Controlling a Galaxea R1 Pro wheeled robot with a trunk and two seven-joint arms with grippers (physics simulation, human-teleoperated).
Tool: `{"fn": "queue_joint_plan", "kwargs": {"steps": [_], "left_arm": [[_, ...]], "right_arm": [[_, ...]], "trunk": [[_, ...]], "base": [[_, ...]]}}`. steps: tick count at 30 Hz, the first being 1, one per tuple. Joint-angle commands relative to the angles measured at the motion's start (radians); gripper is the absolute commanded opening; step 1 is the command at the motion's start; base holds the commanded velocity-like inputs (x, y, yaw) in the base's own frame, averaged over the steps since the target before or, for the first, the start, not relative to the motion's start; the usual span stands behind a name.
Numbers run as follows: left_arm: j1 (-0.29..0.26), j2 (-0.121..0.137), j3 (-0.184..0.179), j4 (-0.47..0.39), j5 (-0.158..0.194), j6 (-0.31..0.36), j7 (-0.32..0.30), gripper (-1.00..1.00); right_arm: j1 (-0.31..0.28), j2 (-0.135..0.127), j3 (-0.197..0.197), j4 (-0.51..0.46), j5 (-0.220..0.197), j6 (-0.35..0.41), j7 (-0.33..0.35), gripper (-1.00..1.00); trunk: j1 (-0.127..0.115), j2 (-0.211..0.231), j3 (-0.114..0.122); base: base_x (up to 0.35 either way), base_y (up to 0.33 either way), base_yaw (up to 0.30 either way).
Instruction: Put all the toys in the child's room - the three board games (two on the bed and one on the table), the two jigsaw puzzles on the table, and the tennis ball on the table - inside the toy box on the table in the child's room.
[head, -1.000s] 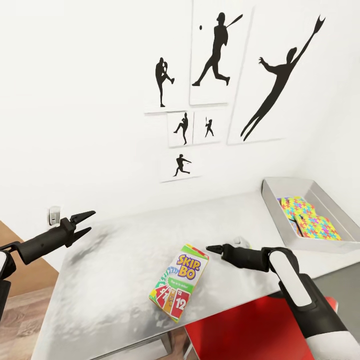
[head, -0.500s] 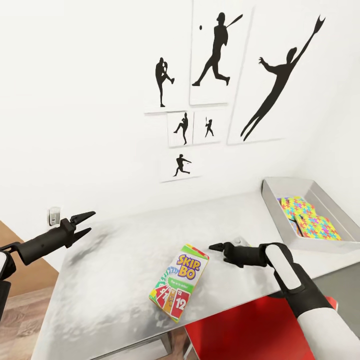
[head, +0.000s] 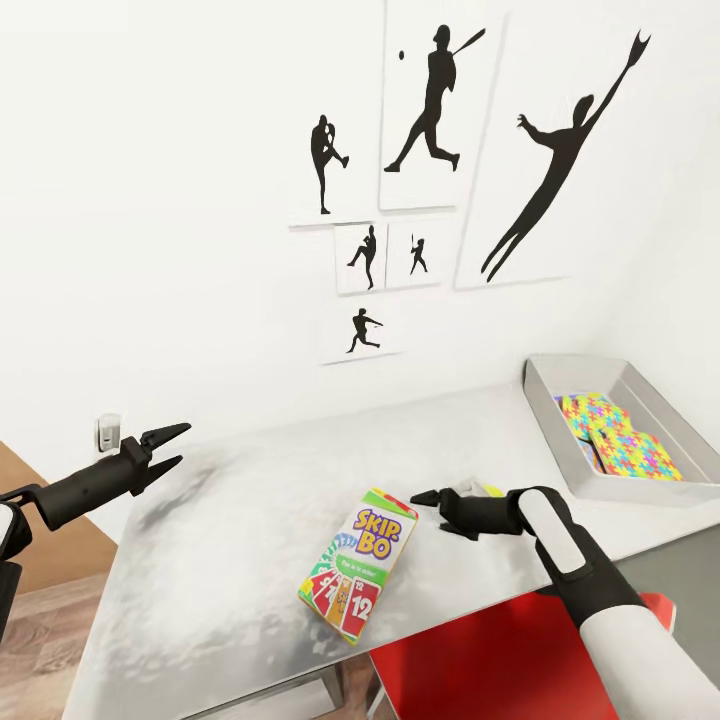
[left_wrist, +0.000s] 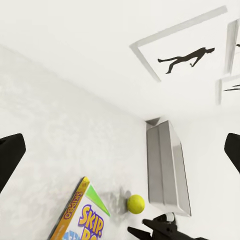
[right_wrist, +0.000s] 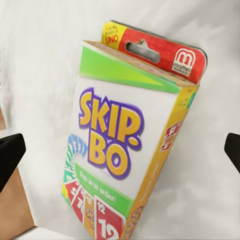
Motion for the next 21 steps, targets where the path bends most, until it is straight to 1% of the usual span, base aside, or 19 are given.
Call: {"fn": "queue_joint_plan", "kwargs": {"steps": [1, 4, 9, 21], "left_arm": [[-0.001, 0.0, 0.001, 0.0, -0.005, 0.005, -0.005, 1.0], [-0.001, 0.0, 0.001, 0.0, -0.005, 0.005, -0.005, 1.0], [-0.001, 0.0, 0.001, 0.0, -0.005, 0.005, -0.005, 1.0], [-0.001, 0.0, 0.001, 0.0, -0.005, 0.005, -0.005, 1.0]], "right_arm": [[-0.001, -0.001, 0.002, -0.001, -0.001, 0.002, -0.002, 1.0], [-0.002, 0.012, 0.006, 0.005, 0.0, 0.002, -0.003, 1.0], [-0.002, 0.021, 0.017, 0.019, 0.001, 0.002, -0.003, 1.0], [-0.002, 0.033, 0.033, 0.059, 0.001, 0.002, -0.004, 1.0]], "trunk": [[0.001, -0.002, -0.002], [0.001, -0.002, -0.002], [0.001, -0.002, -0.002], [0.001, -0.002, -0.002]], "base": [[0.0, 0.0, 0.0], [0.0, 0.0, 0.0], [0.0, 0.0, 0.0], [0.0, 0.0, 0.0]]}}
